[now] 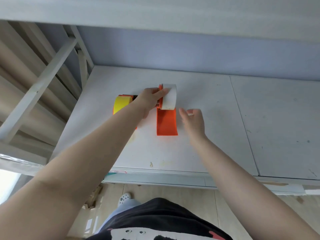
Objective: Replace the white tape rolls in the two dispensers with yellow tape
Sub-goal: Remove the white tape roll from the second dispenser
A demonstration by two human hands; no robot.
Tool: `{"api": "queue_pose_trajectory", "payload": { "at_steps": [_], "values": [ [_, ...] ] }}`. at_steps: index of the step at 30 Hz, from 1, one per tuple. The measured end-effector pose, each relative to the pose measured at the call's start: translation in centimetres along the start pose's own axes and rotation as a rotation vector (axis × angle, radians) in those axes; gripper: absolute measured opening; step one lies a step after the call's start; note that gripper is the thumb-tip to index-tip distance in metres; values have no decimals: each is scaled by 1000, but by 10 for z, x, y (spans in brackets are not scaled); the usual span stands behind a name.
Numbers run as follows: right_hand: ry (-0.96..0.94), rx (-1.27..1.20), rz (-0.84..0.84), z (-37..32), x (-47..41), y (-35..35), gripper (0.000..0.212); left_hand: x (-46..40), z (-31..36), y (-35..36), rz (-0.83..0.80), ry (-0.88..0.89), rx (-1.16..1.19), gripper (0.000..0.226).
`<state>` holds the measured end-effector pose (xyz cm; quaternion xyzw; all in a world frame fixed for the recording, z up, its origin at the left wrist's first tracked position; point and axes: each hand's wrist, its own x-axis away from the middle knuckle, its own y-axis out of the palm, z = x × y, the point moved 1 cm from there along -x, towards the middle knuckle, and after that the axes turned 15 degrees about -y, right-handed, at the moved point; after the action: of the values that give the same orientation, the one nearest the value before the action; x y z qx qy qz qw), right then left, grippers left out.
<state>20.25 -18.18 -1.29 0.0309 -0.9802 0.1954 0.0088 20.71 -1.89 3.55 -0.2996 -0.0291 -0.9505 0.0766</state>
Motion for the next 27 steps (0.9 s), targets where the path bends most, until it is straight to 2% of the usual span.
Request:
{"api": "queue_pose_trajectory", "payload": {
  "at_steps": [3, 6, 8, 11, 14, 17, 22, 27],
  "values": [
    [47, -318, -155, -22, -13, 9, 51, 1, -14, 1, -24, 41, 2, 24],
    [179, -475, -285, -28, -16, 20, 60, 5, -20, 0, -55, 43, 13, 17],
    [209, -561, -276, -28, -16, 25, 63, 6, -21, -1, -72, 33, 19, 15],
    [244, -677, -216, -27, -14, 27, 53, 8, -25, -6, -98, 21, 47, 19],
    [254, -707, -212, -29, -9, 29, 53, 9, -31, -10, -132, 32, 87, 29],
    [269, -717, -196, -30, -7, 30, 51, 10, -38, -9, -149, 48, 125, 25],
    [270, -701, -163, -31, -6, 28, 54, 10, -40, -7, -109, 63, 128, 20],
    [280, -684, -96, -29, -7, 17, 48, 10, -39, -6, -42, 76, 87, 21]
  ]
}}
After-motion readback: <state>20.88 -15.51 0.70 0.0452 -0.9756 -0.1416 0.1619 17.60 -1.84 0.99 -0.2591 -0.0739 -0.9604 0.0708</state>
